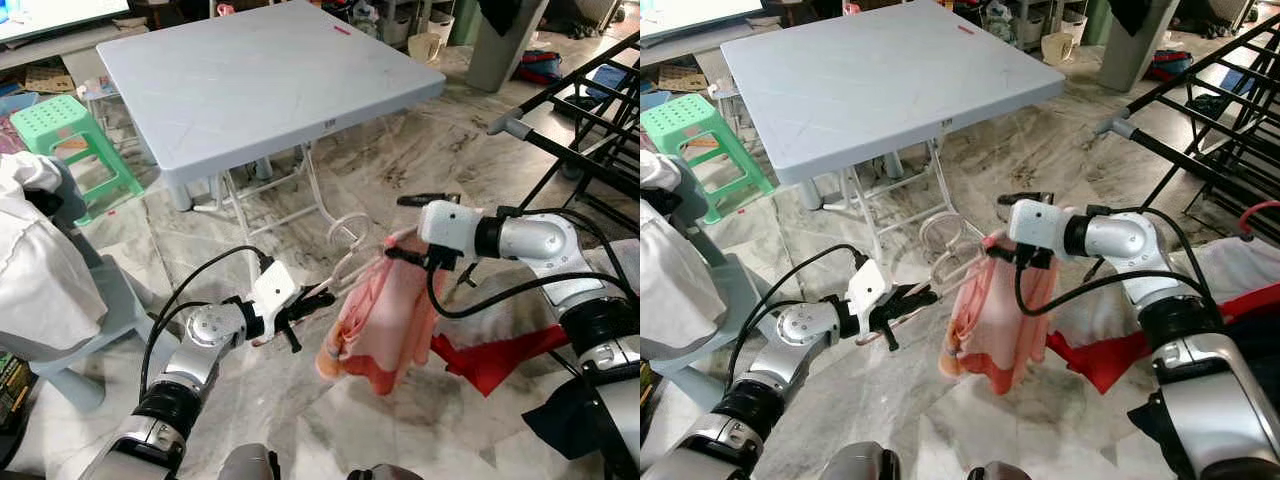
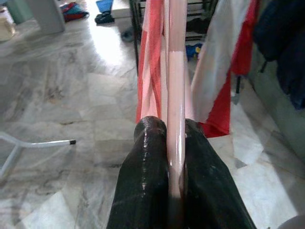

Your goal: Hang hanger

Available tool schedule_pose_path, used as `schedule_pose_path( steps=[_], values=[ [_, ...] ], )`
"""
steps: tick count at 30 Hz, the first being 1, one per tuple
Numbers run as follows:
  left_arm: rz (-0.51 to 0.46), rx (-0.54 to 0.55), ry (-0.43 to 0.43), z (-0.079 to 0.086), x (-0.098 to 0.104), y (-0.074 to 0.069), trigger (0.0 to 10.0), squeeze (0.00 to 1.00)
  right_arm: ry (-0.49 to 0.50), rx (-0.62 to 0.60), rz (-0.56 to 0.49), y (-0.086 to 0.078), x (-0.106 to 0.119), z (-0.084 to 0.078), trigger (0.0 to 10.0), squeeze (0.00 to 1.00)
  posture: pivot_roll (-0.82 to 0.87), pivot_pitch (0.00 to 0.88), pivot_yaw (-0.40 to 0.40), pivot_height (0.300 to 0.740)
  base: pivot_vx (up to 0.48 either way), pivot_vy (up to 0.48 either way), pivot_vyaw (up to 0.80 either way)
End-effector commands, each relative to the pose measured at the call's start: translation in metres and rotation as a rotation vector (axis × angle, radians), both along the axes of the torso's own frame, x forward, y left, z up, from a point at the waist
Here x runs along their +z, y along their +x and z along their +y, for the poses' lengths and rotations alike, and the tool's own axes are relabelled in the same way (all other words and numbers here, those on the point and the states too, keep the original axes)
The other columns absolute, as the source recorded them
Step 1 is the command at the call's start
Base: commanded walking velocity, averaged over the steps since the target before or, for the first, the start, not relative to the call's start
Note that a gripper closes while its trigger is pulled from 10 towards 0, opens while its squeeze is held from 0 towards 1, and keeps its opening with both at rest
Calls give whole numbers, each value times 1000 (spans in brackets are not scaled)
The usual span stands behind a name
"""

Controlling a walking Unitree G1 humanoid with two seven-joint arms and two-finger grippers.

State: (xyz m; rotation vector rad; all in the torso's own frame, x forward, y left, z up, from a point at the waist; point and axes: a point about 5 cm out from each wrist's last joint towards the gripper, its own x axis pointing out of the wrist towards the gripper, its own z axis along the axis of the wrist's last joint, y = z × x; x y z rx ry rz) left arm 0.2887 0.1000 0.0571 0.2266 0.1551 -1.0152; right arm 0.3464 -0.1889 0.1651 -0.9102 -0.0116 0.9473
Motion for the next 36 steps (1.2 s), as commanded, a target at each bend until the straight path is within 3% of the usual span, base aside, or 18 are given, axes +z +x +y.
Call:
schedule_pose_path(
  steps=[1,6,7,8,9,10,11,20,25,28,36],
  values=[
    [-2,21,4,1,1,2,0,0,57,-52,-48,4,7,-3,10000,1000,-43,0,0,740,0,0,0],
    [15,39,-6,1,0,2,0,0,130,-138,-48,3,2,-8,10000,1000,-42,0,4,740,0,0,0],
    [20,50,-8,1,0,3,0,0,151,-163,-33,2,-1,-11,10000,345,-42,0,5,740,0,0,0],
    [21,54,-8,2,0,3,0,0,158,-169,-29,1,-1,-12,10000,345,-43,0,7,740,0,0,0],
    [24,58,-12,2,0,4,0,0,171,-184,-17,-1,-3,-15,10000,102,-43,0,9,740,0,0,0],
    [25,58,-14,2,0,3,0,0,175,-188,-12,-2,-3,-16,10000,102,-43,0,10,740,0,0,0],
    [28,61,-18,2,0,4,0,0,177,-190,-1,-3,-5,-18,10000,0,-43,0,10,740,0,0,0],
    [23,91,-27,3,2,7,0,0,196,-177,125,-20,-22,-24,10000,0,-46,0,14,740,0,0,0],
    [13,138,-51,5,7,11,0,0,216,-208,284,-34,-40,-29,10000,0,-46,0,14,740,0,0,0],
    [10,131,-63,5,10,11,0,0,227,-231,319,-36,-45,-29,10000,0,-46,0,14,740,0,0,0],
    [-21,79,-130,-4,27,0,0,0,316,-396,416,-38,-81,-11,10000,0,-35,0,6,740,0,0,0]
  ],
)
